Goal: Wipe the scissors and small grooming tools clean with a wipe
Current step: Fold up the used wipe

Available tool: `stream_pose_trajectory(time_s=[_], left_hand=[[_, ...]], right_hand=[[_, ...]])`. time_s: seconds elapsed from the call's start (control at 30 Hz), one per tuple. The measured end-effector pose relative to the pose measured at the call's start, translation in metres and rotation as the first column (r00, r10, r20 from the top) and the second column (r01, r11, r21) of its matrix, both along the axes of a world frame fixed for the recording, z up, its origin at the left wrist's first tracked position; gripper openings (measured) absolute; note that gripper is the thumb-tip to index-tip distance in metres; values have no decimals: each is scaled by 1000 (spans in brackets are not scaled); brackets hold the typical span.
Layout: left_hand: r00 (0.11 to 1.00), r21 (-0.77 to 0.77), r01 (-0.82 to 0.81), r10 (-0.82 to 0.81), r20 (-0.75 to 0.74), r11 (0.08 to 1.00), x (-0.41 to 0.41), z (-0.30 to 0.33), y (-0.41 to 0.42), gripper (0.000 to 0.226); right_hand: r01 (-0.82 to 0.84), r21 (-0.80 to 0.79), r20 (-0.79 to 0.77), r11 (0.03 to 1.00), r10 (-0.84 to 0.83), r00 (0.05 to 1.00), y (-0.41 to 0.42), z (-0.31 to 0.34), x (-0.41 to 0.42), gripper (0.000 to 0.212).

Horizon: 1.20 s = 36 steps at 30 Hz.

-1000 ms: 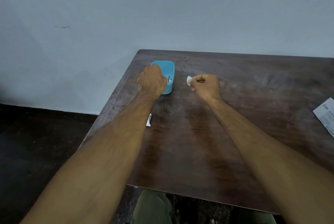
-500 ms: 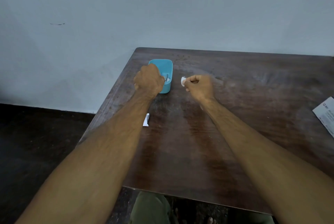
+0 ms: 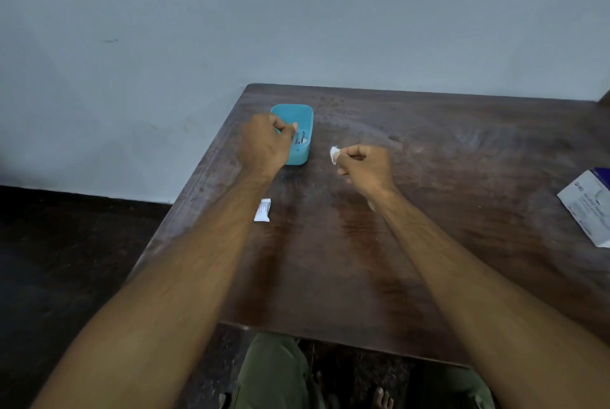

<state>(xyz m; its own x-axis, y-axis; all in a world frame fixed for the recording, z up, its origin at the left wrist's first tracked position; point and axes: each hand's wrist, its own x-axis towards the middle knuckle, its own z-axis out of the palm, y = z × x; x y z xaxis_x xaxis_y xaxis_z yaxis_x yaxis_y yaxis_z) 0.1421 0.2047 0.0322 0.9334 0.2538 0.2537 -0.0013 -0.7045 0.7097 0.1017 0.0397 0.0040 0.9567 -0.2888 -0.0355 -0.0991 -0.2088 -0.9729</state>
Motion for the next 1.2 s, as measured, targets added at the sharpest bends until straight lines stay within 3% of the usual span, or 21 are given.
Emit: stream_pose_trajectory(time_s=[0.13,0.33,0.57,0.8,0.93,1.03,1.2], left_hand=[[999,-241,17,-6,46,970,-35,-8,21,27],[978,-439,172,-205,-28,882,-96,-33,31,13],[974,-542,202,-226,23,816,-133,-47,29,11],[985,-495,165,-164,47,853,-143,-54,33,12],[988,-363,148,-120,97,920,-145,-59,34,13],[988,-283,141,-118,99,949,-143,-60,36,17],[990,-264,130,-112,83,956,-138,-59,43,12]], right_hand=[[-124,134,-34,983,130,991,9,-9,-26,7],[-297,404,-7,865,328,945,32,-15,-55,13],[-365,398,-6,842,400,917,49,-17,-79,13],[-367,343,-6,865,392,920,59,-11,-90,13],[-339,210,-37,917,354,934,65,-1,-93,33],[-355,25,-8,934,356,935,68,0,-92,14],[-313,3,-20,950,313,950,69,-3,-88,10]])
